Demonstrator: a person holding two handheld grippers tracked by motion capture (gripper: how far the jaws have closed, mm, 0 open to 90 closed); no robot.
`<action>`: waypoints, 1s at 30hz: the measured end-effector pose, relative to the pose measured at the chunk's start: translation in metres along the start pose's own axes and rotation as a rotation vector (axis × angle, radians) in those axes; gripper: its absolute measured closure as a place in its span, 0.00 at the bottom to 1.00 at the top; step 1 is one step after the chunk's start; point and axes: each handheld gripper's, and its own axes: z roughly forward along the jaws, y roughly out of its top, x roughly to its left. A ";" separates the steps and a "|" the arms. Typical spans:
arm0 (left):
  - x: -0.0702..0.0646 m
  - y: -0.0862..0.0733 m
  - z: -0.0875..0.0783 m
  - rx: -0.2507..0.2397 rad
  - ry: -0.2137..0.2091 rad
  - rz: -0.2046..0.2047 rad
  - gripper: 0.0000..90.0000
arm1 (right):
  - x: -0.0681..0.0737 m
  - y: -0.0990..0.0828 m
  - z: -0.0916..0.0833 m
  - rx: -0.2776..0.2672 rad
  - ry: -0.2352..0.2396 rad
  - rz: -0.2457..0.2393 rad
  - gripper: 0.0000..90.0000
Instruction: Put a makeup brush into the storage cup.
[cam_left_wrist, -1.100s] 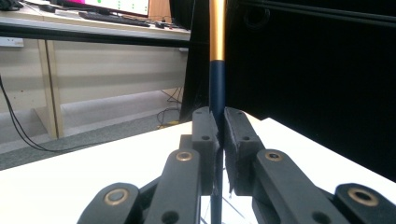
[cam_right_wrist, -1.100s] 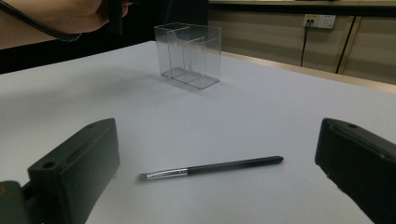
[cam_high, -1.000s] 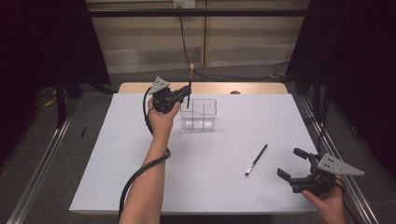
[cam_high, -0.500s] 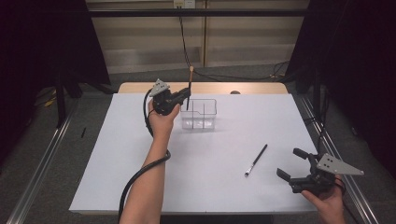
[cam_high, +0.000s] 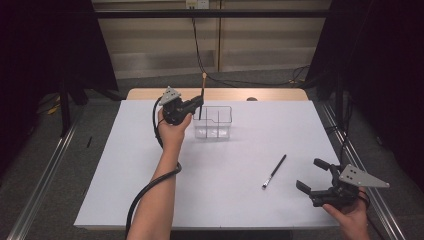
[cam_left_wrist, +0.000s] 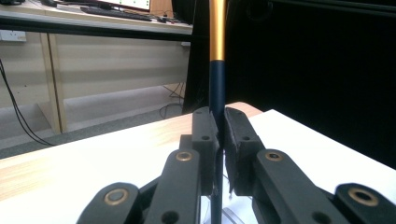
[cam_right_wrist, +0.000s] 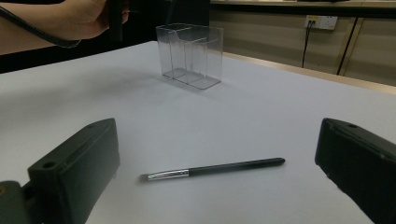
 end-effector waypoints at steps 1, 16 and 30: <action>0.000 -0.001 0.000 -0.001 0.001 -0.001 0.93 | 0.000 0.000 0.000 0.001 0.000 0.001 0.00; 0.002 -0.006 -0.005 0.003 0.003 -0.007 0.93 | 0.001 0.000 0.001 -0.001 0.001 -0.004 0.00; 0.002 -0.011 -0.008 0.016 0.001 -0.005 0.93 | 0.001 0.001 0.001 0.002 0.002 -0.007 0.00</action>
